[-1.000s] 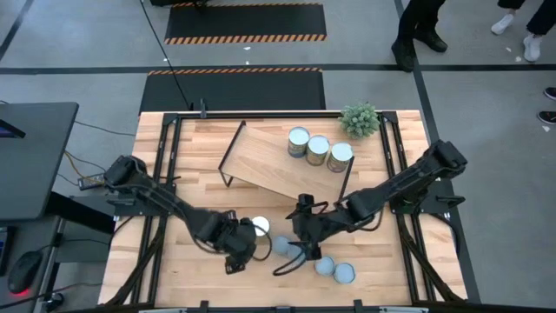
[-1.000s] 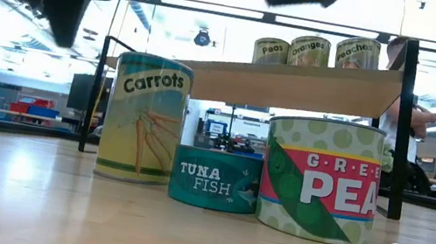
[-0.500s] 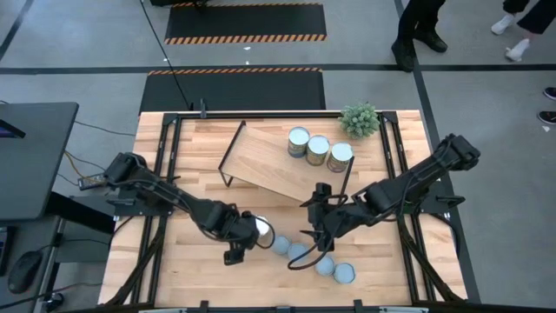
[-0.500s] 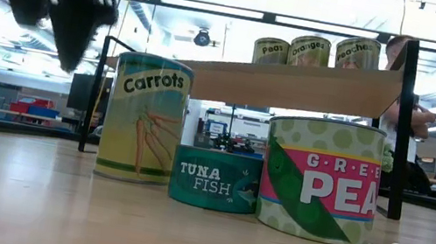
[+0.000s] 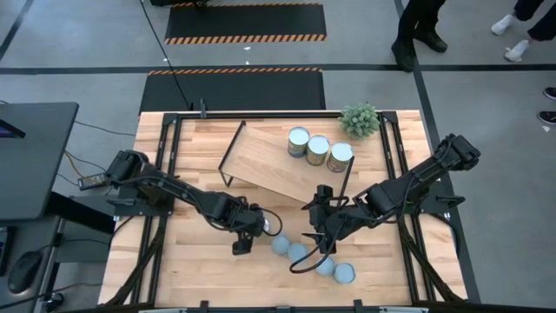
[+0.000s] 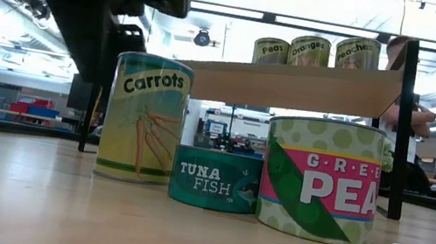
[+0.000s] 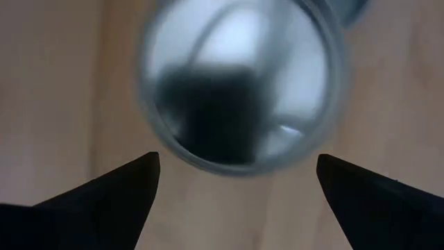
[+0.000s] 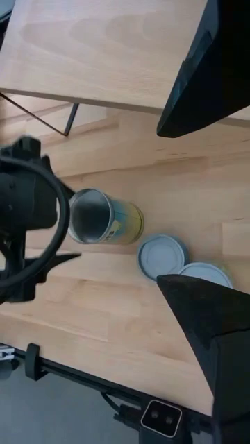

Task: Pick and place cans onto a shelf
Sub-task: Put the canned carrots on the shelf

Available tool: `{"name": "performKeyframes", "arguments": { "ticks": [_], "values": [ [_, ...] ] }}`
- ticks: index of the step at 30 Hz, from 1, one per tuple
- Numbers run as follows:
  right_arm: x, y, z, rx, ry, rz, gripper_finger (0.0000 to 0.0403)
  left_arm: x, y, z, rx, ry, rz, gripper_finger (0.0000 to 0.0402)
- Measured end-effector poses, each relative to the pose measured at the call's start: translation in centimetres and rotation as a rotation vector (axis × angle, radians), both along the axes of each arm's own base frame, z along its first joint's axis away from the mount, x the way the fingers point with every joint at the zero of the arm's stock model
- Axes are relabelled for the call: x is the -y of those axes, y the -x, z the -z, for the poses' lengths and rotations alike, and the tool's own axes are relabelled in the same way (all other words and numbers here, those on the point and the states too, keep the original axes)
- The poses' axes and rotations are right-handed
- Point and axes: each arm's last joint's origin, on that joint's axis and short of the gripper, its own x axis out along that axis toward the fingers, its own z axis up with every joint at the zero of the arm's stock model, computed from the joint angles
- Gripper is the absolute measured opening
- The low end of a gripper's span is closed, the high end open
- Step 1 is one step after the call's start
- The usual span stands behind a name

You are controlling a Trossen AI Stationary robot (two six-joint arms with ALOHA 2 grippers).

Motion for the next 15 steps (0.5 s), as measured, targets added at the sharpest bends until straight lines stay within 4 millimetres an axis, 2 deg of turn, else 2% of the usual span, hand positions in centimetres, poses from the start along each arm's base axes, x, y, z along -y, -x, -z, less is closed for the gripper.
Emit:
{"name": "performKeyframes", "arguments": {
  "ticks": [5, 15],
  "values": [
    [0.0, 0.0, 0.0, 0.0, 0.0, 0.001, 0.0347, -0.7, -0.6, -0.1, 0.04, -0.018, 0.006, 0.0395],
    [0.0, -0.1, 0.0, 0.006, -0.022, 0.018, 0.0347, -0.6, -1.5, -0.4, 0.133, 0.001, 0.062, 0.0395]
  ]
}}
